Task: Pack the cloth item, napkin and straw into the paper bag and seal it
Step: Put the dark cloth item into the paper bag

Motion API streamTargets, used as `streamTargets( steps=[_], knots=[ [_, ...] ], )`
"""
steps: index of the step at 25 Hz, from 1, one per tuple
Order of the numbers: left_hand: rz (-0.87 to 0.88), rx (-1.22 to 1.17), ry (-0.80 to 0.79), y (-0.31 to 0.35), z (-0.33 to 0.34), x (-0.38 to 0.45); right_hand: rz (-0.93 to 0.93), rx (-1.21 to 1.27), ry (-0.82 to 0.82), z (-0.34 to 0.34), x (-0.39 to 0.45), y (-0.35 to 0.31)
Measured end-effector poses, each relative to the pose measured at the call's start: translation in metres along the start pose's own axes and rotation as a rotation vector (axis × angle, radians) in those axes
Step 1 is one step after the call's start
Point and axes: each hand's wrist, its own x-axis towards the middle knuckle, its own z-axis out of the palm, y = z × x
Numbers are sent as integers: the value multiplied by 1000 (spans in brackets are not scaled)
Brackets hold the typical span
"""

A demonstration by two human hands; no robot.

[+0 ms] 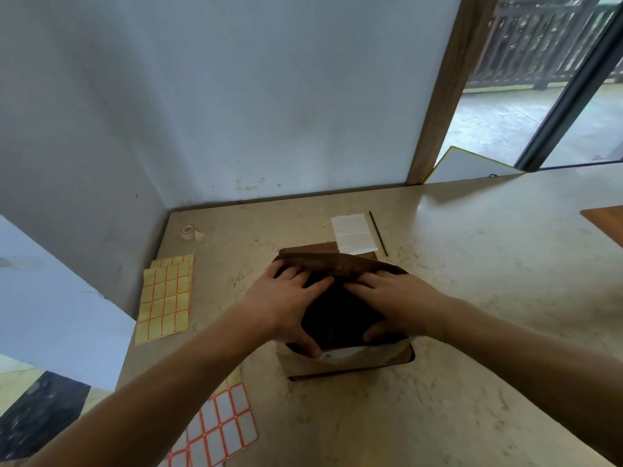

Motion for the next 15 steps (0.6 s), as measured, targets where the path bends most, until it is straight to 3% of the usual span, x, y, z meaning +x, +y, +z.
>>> streamTargets(
  steps=[15],
  knots=[
    [44,-59,107,-5,-7,-6,-68,182,163,-16,-17,33]
  ],
)
